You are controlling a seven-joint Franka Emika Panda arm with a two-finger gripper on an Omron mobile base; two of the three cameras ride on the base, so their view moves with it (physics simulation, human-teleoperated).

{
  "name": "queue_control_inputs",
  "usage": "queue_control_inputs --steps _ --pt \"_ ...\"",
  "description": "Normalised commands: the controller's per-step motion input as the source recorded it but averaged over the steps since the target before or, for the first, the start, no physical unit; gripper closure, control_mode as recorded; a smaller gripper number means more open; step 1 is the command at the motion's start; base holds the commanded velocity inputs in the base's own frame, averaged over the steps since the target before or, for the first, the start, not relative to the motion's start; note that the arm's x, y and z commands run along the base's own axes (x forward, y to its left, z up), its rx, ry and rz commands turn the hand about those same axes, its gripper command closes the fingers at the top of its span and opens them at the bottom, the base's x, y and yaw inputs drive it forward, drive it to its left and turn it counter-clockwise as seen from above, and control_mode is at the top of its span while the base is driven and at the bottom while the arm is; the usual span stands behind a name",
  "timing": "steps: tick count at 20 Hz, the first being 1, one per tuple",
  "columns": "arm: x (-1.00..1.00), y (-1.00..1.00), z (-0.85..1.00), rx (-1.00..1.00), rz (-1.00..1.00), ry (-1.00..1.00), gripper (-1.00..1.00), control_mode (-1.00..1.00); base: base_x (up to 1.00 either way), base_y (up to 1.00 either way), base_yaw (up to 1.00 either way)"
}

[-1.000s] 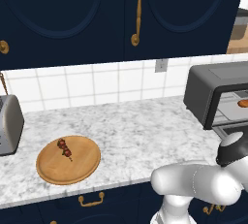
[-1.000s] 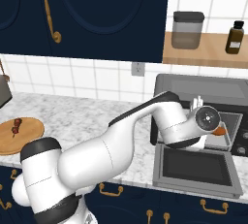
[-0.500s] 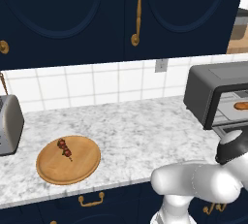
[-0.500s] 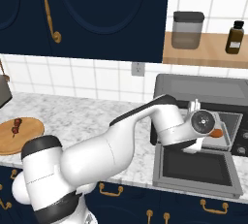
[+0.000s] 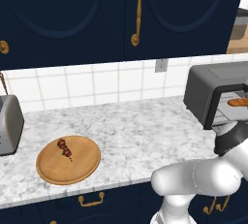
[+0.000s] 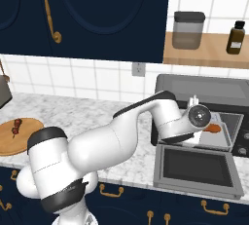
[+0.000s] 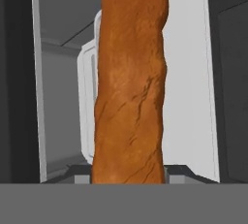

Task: Pick up the kebab skewer and baguette bread, and place them inside the toaster oven. Close the toaster oven door and start by setting the timer.

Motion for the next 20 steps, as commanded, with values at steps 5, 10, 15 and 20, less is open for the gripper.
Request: queue_control_inputs --steps 5,10,15,20 --pt "0.05 -0.03 -0.1 0.0 0.01 0.0 1.0 -1.0 0.0 0.0 0.0" --pt "0.05 -0.15 -0.09 0.0 0.03 0.0 1.0 -1.0 0.0 0.0 0.0" --pt "0.13 -0.18 -0.02 0.0 0.04 0.01 1.0 -1.0 0.0 0.0 0.0" --pt "0.21 -0.09 0.0 0.0 0.03 0.03 1.0 -1.0 0.0 0.0 0.0"
